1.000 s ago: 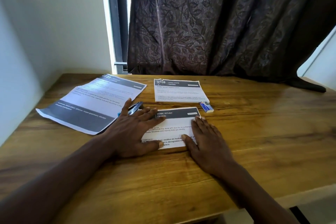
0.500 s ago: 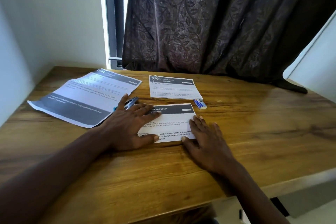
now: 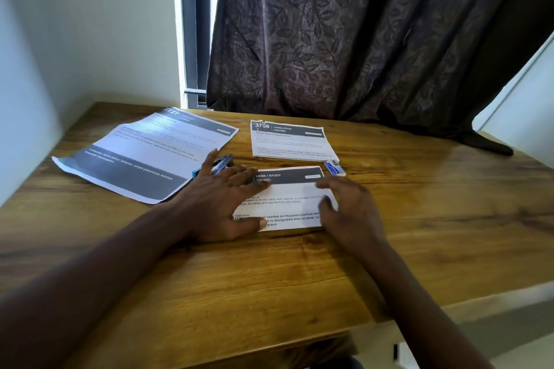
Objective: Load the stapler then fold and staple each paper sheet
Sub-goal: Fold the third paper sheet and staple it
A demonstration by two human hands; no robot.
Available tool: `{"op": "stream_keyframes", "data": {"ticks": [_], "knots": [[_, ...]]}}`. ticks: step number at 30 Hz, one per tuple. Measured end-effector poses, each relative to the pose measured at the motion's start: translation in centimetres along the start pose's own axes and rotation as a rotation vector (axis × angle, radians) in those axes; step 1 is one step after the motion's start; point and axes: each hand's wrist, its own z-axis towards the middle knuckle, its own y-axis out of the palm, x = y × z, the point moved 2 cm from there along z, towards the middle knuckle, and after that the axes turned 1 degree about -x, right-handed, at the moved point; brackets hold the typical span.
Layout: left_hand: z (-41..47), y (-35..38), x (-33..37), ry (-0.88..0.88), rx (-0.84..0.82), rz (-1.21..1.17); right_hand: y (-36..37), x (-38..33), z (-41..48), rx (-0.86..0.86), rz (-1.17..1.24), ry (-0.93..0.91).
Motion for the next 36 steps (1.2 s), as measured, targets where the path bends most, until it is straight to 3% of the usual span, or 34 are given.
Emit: {"op": "stream_keyframes", "data": {"ticks": [5, 8, 11, 19, 24, 30, 36], "knots": [[0.1, -0.1, 0.0, -0.016, -0.015, 0.000, 3.7, -3.4, 3.1, -0.210, 0.120, -0.085], [0.1, 0.1, -0.1, -0.013, 0.003, -0.010, 5.3, -3.2, 3.6, -0.389, -0.059, -0.113], [0.0, 0.0, -0.6, 0.005, 0.001, -0.021, 5.6, -2.2, 3.5, -0.441, -0.180, -0.118], [-1.2, -0.6, -2.4, 0.047, 0.083, -0.111, 4.7, -1.5, 3.1, -0.381, -0.190, -0.082], [-1.1, -1.3, -3.7, -0.118, 0.469, -0.164, 4.3, -4.7, 5.6, -0.141, -0.115, -0.242], [-1.1, -1.3, -4.8, -0.378, 0.260, -0.050, 6.8, -6.3, 7.6, -0.189, -0.195, -0.305], [-0.9, -0.7, -4.8, -0.418, 0.319, -0.131, 7.5, -5.9, 7.1, -0.174, -0.199, -0.294]]}}
